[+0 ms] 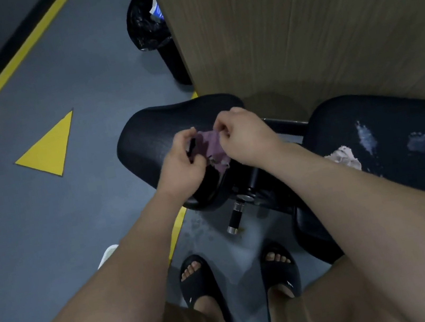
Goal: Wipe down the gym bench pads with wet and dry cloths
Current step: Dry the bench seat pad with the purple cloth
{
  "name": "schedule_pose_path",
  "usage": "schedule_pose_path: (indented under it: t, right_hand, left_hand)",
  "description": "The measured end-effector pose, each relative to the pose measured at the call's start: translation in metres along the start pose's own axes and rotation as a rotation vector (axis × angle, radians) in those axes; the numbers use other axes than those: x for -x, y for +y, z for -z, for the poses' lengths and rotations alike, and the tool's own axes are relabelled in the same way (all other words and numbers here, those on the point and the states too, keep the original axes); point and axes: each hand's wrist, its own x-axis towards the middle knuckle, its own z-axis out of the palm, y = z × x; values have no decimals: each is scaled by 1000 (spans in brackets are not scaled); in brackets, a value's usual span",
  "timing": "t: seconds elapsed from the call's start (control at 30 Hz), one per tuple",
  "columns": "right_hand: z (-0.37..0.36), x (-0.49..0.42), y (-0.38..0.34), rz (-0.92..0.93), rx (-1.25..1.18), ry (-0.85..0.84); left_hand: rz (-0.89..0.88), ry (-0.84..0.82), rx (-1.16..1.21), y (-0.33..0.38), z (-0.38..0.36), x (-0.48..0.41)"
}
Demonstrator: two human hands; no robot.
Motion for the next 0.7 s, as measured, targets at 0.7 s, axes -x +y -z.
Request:
schedule_pose_path:
  t: [0.7]
  right_hand:
    - [-19,-60,45,-400,-245,149]
  left_hand:
    - [136,279,-487,-32,-36,-35]
